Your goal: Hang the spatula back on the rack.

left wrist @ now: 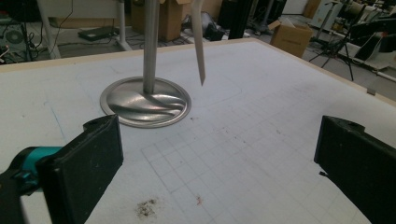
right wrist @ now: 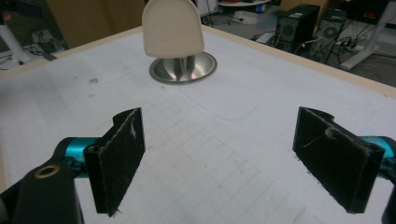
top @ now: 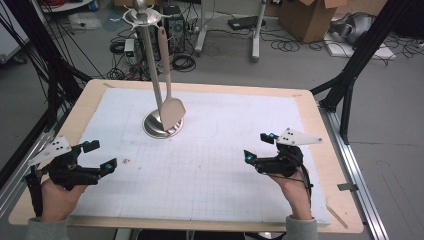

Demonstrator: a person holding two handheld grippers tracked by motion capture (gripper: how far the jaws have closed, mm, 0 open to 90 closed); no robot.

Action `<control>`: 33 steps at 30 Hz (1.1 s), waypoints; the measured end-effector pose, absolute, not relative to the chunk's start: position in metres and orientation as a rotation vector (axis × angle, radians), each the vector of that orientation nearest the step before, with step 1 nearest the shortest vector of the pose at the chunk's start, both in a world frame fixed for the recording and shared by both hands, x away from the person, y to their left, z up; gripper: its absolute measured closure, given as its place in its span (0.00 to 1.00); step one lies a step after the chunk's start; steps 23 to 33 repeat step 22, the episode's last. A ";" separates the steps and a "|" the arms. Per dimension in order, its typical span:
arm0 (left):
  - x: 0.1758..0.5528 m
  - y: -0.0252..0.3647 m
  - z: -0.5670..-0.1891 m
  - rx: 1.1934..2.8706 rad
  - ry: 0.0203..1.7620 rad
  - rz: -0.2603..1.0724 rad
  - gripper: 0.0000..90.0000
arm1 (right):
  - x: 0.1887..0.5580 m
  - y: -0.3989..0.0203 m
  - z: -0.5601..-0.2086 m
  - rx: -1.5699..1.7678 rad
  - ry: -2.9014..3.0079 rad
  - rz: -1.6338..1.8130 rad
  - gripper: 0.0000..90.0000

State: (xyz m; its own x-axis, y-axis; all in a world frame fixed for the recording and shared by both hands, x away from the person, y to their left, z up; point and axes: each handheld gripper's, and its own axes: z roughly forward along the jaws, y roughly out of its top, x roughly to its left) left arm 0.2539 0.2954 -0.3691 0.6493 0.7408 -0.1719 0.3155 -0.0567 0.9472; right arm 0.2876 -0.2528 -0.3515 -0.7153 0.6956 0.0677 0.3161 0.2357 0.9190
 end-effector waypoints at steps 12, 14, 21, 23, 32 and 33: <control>0.254 0.296 -0.370 1.653 0.886 0.436 0.02 | 0.277 -0.282 -0.370 1.016 2.110 1.525 0.18; 0.255 0.296 -0.370 1.656 0.885 0.436 0.02 | 0.276 -0.285 -0.371 1.020 2.106 1.535 0.18; 0.255 0.291 -0.371 1.670 0.879 0.435 0.02 | 0.273 -0.291 -0.375 1.035 2.110 1.548 0.18; 0.255 0.290 -0.371 1.668 0.880 0.434 0.02 | 0.273 -0.291 -0.375 1.034 2.103 1.557 0.18; 0.255 0.290 -0.371 1.668 0.880 0.434 0.02 | 0.273 -0.291 -0.375 1.034 2.103 1.557 0.18; 0.255 0.290 -0.371 1.668 0.880 0.434 0.02 | 0.273 -0.291 -0.375 1.034 2.103 1.557 0.18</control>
